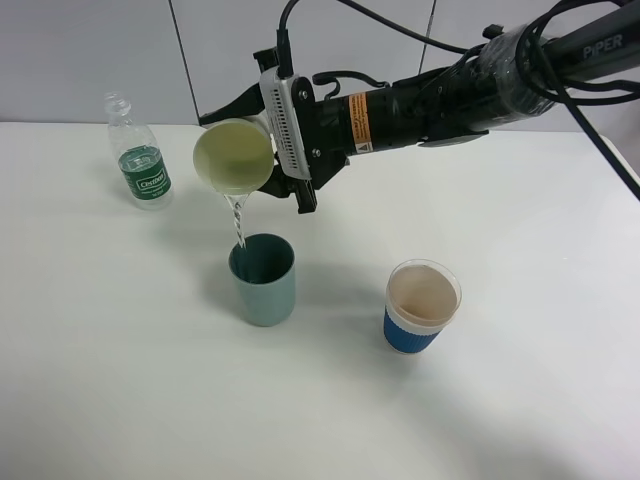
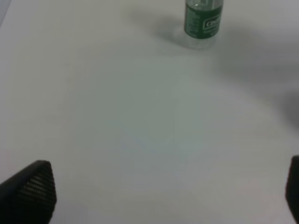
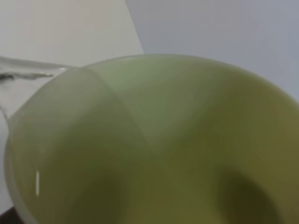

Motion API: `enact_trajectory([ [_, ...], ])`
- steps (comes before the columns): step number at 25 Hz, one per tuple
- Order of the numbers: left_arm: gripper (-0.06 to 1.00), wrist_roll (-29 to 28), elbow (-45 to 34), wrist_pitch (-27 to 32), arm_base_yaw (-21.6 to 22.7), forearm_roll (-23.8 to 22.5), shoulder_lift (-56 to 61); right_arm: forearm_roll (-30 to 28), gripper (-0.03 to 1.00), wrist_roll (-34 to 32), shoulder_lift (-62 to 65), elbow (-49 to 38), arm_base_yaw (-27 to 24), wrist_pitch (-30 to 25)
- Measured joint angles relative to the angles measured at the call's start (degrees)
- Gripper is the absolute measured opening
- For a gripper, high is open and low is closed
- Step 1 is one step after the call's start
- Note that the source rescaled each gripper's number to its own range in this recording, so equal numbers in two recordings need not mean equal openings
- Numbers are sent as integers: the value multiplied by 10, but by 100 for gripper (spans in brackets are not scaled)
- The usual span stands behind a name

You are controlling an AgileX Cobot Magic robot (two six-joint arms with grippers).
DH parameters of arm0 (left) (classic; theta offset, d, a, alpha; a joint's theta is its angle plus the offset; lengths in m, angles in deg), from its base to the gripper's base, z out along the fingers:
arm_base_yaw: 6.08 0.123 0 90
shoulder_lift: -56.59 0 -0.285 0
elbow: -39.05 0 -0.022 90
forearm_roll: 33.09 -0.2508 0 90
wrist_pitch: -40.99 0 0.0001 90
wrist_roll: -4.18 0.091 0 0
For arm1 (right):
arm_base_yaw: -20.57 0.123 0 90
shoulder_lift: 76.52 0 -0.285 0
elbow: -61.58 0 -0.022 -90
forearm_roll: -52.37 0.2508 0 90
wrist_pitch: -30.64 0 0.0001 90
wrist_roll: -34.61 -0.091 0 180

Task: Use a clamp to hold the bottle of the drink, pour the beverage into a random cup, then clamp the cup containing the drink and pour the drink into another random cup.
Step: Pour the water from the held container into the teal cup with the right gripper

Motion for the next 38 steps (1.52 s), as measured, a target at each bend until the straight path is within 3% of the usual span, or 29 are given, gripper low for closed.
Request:
enact_trajectory([
  [25, 100, 0, 0, 0, 0, 0, 0, 0, 0, 96, 0, 0, 0, 0],
  [38, 100, 0, 0, 0, 0, 0, 0, 0, 0, 176, 0, 0, 0, 0],
])
